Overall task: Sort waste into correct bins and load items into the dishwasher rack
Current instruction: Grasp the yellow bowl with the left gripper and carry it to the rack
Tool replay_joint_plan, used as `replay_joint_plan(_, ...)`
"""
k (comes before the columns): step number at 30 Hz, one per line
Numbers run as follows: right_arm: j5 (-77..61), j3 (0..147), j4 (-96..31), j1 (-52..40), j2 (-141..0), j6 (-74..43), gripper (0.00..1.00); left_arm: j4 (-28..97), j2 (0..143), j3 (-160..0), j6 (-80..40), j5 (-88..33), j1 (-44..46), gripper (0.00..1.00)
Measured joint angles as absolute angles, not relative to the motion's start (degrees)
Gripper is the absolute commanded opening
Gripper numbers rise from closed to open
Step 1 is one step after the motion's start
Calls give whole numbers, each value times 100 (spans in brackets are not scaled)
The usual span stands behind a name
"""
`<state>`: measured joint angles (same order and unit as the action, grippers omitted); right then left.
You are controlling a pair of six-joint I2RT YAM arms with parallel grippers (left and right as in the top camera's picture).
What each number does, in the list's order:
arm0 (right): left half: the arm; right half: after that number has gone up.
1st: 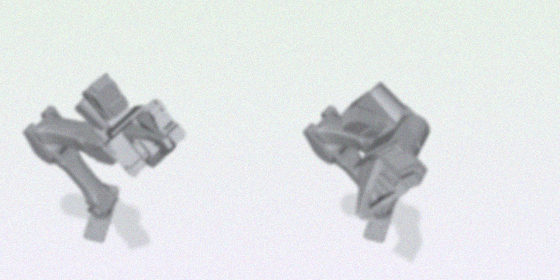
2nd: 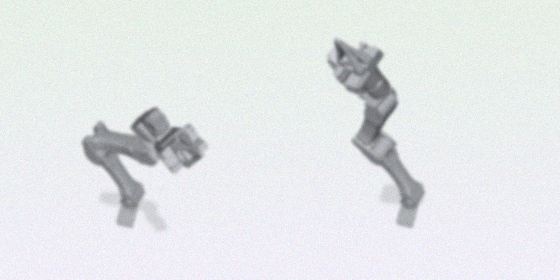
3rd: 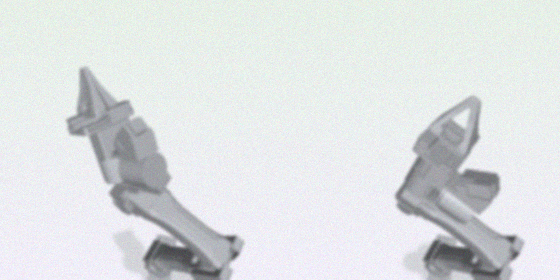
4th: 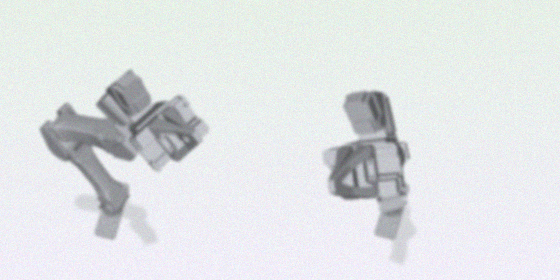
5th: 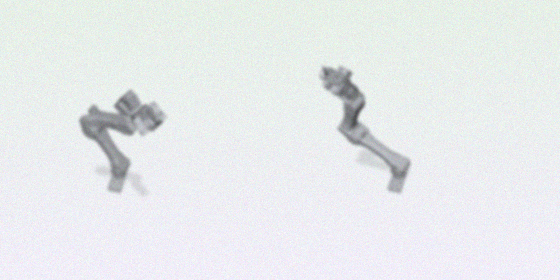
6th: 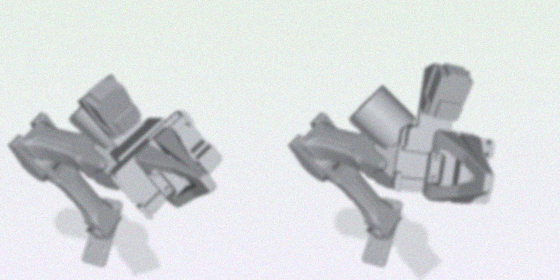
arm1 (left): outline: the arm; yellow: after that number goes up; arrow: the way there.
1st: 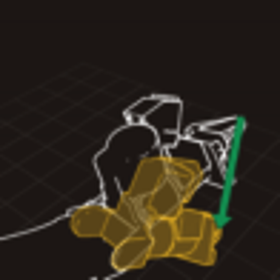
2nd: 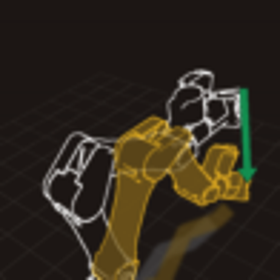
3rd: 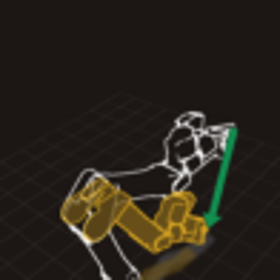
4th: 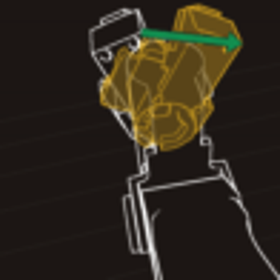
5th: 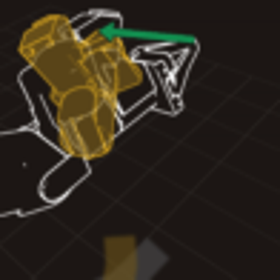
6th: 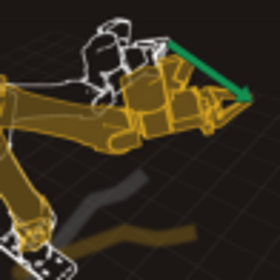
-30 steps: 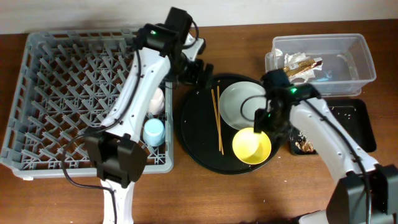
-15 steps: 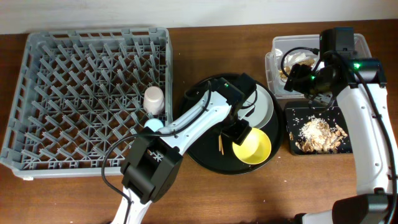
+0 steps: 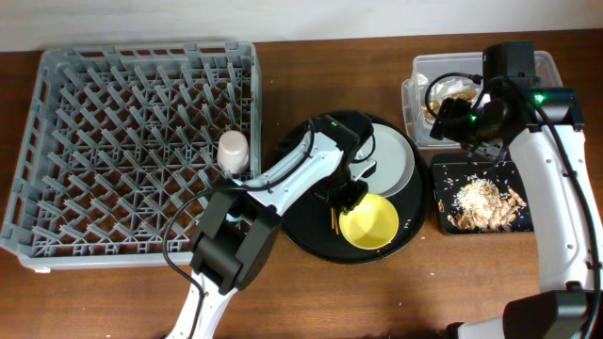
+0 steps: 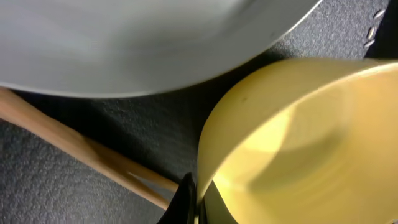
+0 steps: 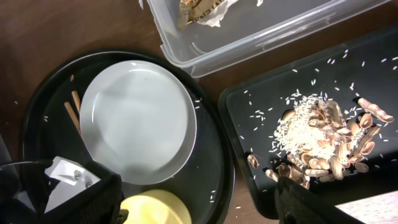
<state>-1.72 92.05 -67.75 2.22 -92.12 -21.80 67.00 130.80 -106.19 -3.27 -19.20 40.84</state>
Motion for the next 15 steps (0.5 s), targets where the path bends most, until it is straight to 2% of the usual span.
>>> replay_joint_plan(5, -150, 9205, -6785, 222, -9212, -2180, 80, 7607, 13152, -11472, -327, -1892, 4029, 0)
replay_joint_plan(8, -148, 9205, -6775, 222, -9214, -2180, 80, 8519, 13181, -13052, -325, -1227, 3719, 0)
replay_joint_plan(11, -134, 9205, -6770, 222, -9220, -2178, 80, 8943, 13172, -14226, -489, 237, 3306, 0)
replay_joint_plan(12, -134, 9205, -6768, 222, -9220, -2180, 80, 8965, 13172, -14505, -685, 1240, 3083, 0)
replay_joint_plan(15, -132, 9205, -6733, 222, -9220, -2178, 80, 8914, 13172, -14584, -1214, 3048, 2665, 0)
